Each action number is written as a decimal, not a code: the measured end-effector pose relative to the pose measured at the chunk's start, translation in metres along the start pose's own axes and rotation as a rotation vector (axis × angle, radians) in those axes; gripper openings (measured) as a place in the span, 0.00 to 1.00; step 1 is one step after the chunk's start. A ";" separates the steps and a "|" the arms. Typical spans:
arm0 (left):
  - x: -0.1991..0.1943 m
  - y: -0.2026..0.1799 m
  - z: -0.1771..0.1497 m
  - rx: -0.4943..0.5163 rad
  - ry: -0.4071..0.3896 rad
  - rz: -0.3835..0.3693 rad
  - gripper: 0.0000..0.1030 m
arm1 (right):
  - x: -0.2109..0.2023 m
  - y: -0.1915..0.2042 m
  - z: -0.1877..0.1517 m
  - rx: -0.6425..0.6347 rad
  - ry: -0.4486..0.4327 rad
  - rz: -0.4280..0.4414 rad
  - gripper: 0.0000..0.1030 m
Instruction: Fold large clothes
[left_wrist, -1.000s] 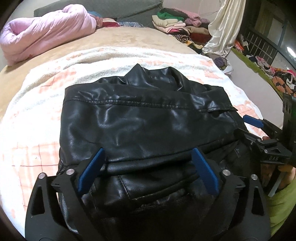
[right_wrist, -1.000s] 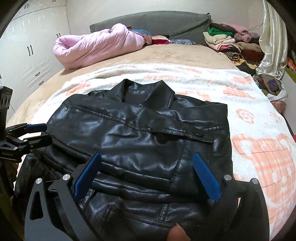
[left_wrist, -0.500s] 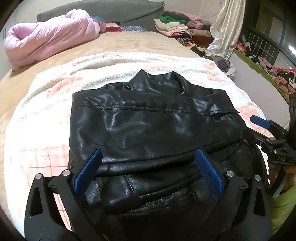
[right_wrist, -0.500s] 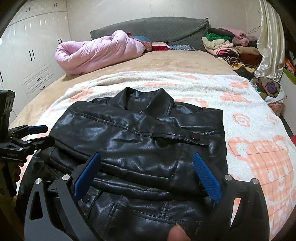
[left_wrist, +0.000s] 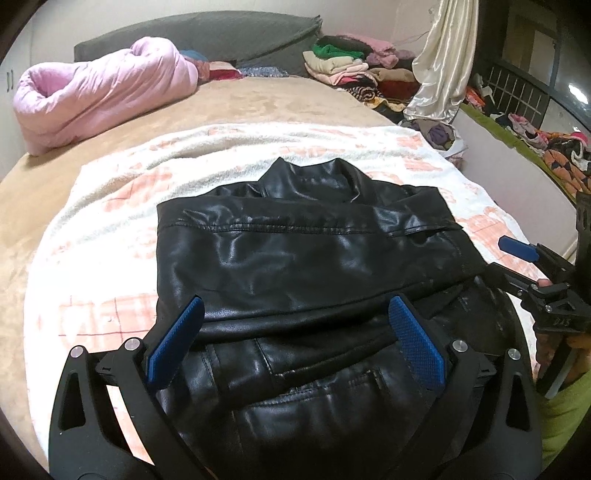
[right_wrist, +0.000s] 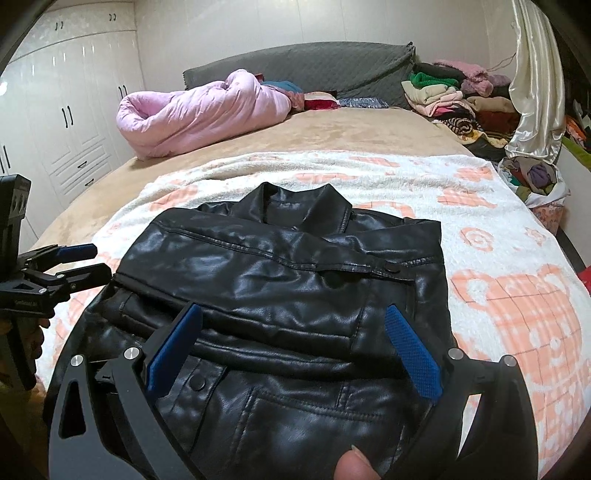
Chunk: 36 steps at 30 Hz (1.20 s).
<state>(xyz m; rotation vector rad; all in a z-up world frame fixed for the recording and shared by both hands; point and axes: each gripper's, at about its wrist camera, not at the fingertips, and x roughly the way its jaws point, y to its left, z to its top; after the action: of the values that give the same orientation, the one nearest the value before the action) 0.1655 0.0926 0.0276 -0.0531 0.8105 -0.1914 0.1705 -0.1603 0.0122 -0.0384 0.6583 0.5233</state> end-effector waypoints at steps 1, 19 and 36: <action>-0.003 -0.001 0.000 0.001 -0.005 -0.001 0.91 | -0.003 0.001 0.000 0.000 -0.001 0.001 0.96; -0.057 -0.021 -0.023 -0.013 -0.090 0.030 0.91 | -0.070 -0.012 -0.026 0.001 -0.018 -0.009 0.96; -0.090 -0.002 -0.084 -0.091 -0.027 0.124 0.91 | -0.111 -0.024 -0.062 -0.004 -0.015 -0.011 0.96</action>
<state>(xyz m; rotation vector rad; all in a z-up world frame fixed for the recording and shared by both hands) 0.0434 0.1103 0.0345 -0.0909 0.7924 -0.0369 0.0723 -0.2436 0.0255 -0.0420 0.6419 0.5140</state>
